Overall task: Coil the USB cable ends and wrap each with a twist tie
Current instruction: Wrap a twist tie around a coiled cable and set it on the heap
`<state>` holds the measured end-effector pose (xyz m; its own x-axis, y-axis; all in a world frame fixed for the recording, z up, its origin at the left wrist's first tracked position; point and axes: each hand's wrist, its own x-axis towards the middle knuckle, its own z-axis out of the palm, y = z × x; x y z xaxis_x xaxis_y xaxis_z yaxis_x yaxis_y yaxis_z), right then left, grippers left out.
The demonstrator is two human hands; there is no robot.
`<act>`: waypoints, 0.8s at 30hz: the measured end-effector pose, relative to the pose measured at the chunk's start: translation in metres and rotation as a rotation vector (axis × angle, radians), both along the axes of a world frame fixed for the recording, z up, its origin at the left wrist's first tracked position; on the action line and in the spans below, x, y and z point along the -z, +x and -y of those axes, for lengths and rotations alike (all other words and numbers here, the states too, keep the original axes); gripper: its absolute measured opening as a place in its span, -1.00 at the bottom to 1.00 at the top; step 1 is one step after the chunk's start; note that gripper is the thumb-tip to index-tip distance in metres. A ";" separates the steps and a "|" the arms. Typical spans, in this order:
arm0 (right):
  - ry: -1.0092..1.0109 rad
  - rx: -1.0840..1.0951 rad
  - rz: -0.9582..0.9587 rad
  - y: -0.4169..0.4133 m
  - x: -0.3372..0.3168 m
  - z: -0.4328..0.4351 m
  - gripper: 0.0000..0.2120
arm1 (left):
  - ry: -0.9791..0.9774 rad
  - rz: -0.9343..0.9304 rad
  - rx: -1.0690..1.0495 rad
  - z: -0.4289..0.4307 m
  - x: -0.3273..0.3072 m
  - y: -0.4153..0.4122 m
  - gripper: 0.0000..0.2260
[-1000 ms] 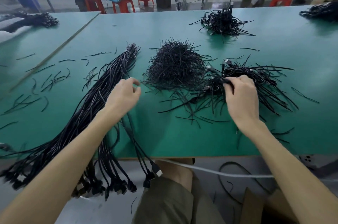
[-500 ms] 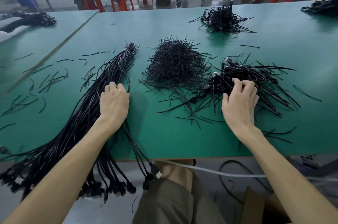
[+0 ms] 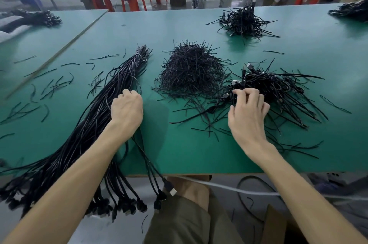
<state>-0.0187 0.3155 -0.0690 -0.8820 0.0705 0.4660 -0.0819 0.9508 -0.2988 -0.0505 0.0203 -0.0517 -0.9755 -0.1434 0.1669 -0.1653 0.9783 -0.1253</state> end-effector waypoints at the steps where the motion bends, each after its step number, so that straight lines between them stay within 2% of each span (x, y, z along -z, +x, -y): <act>1: 0.002 -0.016 -0.003 0.002 0.000 0.004 -0.61 | 0.010 -0.010 0.004 -0.001 -0.002 0.001 -0.83; 6: -0.007 -0.145 0.004 0.010 0.000 0.029 -0.62 | 0.097 -0.105 0.074 -0.010 -0.006 0.012 -0.87; 13: -0.006 -0.428 0.046 0.017 -0.001 0.081 -0.55 | 0.532 -0.017 0.070 -0.004 -0.019 0.017 -0.72; 16: 0.002 -0.516 0.065 0.016 -0.003 0.108 -0.49 | 0.614 0.015 0.090 0.000 -0.019 0.021 -0.78; 18: -0.087 -0.590 0.123 0.015 -0.007 0.127 -0.46 | 0.681 0.053 0.114 0.005 -0.018 0.024 -0.81; 21: -0.222 -0.694 0.229 0.010 -0.014 0.152 -0.36 | 0.743 0.073 0.149 0.013 -0.014 0.030 -0.76; 24: -0.354 -0.671 0.339 0.005 -0.018 0.171 -0.36 | 0.749 0.032 0.166 0.020 -0.010 0.035 -0.72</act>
<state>-0.0132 0.1444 -0.0511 -0.8776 -0.4275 0.2169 -0.4496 0.5771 -0.6817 -0.0151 0.0006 -0.0413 -0.9968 -0.0585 0.0542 -0.0164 0.8156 0.5784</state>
